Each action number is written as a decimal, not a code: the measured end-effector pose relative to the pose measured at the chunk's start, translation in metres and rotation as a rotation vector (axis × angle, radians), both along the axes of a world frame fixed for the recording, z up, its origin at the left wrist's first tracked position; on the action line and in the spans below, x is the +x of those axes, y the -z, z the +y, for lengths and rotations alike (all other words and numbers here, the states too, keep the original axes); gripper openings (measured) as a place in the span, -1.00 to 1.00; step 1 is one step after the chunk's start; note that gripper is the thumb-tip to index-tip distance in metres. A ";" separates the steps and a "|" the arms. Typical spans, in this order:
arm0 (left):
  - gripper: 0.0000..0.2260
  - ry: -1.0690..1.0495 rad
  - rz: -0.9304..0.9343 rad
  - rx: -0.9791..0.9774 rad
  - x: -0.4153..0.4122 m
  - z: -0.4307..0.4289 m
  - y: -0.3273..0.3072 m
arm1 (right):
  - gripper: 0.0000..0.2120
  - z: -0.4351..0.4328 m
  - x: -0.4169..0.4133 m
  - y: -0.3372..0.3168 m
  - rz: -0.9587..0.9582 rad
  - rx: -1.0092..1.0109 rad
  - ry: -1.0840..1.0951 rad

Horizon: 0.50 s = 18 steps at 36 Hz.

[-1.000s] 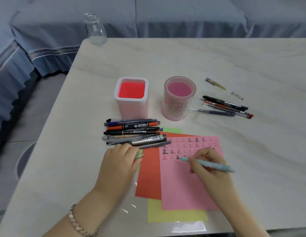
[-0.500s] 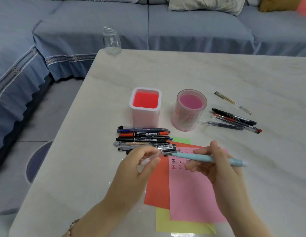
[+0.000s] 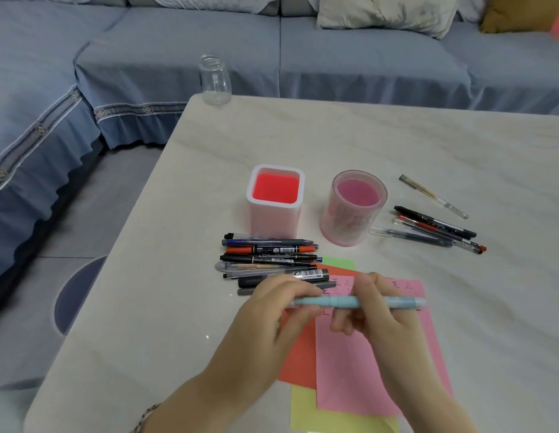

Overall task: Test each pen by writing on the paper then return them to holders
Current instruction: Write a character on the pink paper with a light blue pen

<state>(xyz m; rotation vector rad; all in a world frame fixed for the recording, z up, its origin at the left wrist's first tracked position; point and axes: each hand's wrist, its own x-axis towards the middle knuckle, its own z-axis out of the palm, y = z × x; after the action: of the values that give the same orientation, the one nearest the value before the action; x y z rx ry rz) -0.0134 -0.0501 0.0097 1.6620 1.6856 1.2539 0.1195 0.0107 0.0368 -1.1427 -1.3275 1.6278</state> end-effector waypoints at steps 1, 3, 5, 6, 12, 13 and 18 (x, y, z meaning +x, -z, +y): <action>-0.87 0.024 0.010 -0.001 0.000 -0.001 -0.002 | -0.70 0.000 -0.002 0.000 -0.009 0.024 0.007; -0.87 0.036 -0.003 0.004 -0.002 -0.003 -0.006 | -0.65 0.001 -0.007 0.000 -0.006 0.061 0.044; -0.87 0.012 -0.090 -0.020 -0.007 -0.006 -0.011 | -0.63 0.002 -0.016 -0.002 0.016 0.100 0.061; -0.86 -0.005 -0.152 -0.049 -0.010 -0.008 -0.013 | -0.64 0.002 -0.021 -0.003 0.029 0.117 0.055; -0.73 -0.012 -0.611 -0.305 -0.054 -0.017 -0.042 | -0.75 0.002 -0.065 -0.019 0.105 0.210 -0.134; -0.72 -0.017 -0.672 -0.357 -0.063 -0.018 -0.048 | -0.76 0.001 -0.074 -0.020 0.117 0.208 -0.167; -0.79 -0.244 -0.971 -0.420 -0.105 -0.037 -0.064 | -0.72 -0.009 -0.127 -0.023 0.117 0.208 -0.265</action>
<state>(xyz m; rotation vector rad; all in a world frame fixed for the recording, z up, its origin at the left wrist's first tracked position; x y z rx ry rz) -0.1182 -0.0869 0.0735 0.4497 1.3736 1.3587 -0.0077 0.0012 0.0598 -0.7621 -1.5807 1.6656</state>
